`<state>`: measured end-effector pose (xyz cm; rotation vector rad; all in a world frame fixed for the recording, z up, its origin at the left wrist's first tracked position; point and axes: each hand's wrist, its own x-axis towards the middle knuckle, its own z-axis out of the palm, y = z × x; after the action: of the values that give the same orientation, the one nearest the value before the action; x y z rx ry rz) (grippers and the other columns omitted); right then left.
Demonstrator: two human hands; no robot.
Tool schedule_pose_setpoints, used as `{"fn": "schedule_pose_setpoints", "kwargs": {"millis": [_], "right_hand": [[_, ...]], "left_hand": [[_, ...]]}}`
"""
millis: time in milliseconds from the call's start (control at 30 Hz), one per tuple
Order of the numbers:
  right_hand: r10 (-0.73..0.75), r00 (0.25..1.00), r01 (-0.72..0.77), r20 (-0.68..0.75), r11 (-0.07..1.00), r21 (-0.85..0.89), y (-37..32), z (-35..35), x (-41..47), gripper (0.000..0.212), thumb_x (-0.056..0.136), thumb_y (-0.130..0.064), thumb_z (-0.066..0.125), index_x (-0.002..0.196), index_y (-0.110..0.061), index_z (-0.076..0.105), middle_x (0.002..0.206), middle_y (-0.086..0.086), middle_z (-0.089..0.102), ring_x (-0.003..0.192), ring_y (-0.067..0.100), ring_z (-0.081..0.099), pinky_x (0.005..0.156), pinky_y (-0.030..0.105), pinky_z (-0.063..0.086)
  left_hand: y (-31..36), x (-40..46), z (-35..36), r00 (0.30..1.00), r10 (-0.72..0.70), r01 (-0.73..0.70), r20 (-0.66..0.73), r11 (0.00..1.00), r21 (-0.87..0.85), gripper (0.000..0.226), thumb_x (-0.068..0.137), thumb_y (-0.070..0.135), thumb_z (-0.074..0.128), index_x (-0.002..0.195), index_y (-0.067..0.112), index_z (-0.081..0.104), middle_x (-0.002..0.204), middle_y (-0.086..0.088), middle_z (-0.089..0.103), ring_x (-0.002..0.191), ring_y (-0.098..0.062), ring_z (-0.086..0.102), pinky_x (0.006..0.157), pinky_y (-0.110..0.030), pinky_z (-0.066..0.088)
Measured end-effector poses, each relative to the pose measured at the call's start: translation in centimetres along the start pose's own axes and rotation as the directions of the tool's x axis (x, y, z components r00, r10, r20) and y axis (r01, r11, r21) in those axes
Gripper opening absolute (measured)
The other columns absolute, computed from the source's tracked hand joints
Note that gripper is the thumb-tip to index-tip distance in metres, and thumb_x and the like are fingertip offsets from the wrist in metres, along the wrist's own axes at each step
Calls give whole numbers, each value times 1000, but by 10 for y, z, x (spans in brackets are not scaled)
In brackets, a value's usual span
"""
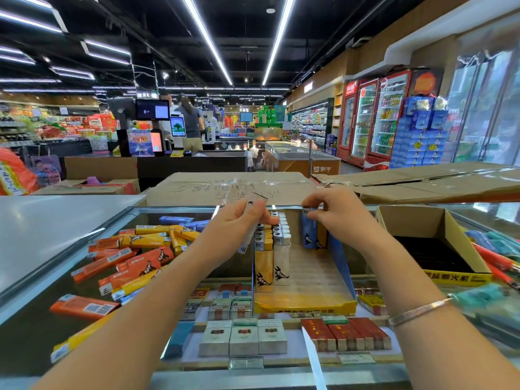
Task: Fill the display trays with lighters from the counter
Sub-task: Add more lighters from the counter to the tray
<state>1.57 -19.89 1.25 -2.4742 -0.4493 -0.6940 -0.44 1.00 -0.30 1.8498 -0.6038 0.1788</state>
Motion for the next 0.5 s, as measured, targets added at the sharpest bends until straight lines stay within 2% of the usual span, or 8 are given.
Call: {"fn": "schedule_pose_setpoints", "kwargs": {"millis": [100, 333, 500], "right_hand": [[0, 1000, 0, -1, 999, -48, 2, 4, 0, 21, 85, -8, 64, 105, -14, 68, 92, -4, 59, 87, 9, 47, 73, 21, 33], [-28, 999, 26, -26, 996, -89, 2, 8, 1, 23, 85, -7, 62, 106, -13, 68, 91, -2, 59, 91, 9, 41, 74, 23, 29], [-46, 998, 38, -53, 988, -152, 4, 9, 2, 20, 87, -8, 61, 105, -12, 68, 89, -6, 53, 92, 8, 35, 77, 24, 28]], "left_hand": [[-1, 1, 0, 1000, -12, 12, 0, 1000, -2, 42, 89, 47, 33, 89, 18, 63, 95, 10, 72, 94, 4, 61, 78, -14, 35], [-1, 2, -1, 999, -35, 35, -7, 999, 25, 45, 93, 45, 34, 96, 12, 64, 96, 12, 71, 91, 8, 59, 78, -16, 37], [-1, 3, -1, 998, -53, 54, -14, 997, 50, 45, 95, 45, 34, 98, 13, 65, 98, 13, 71, 98, 1, 59, 80, -17, 38]]}}
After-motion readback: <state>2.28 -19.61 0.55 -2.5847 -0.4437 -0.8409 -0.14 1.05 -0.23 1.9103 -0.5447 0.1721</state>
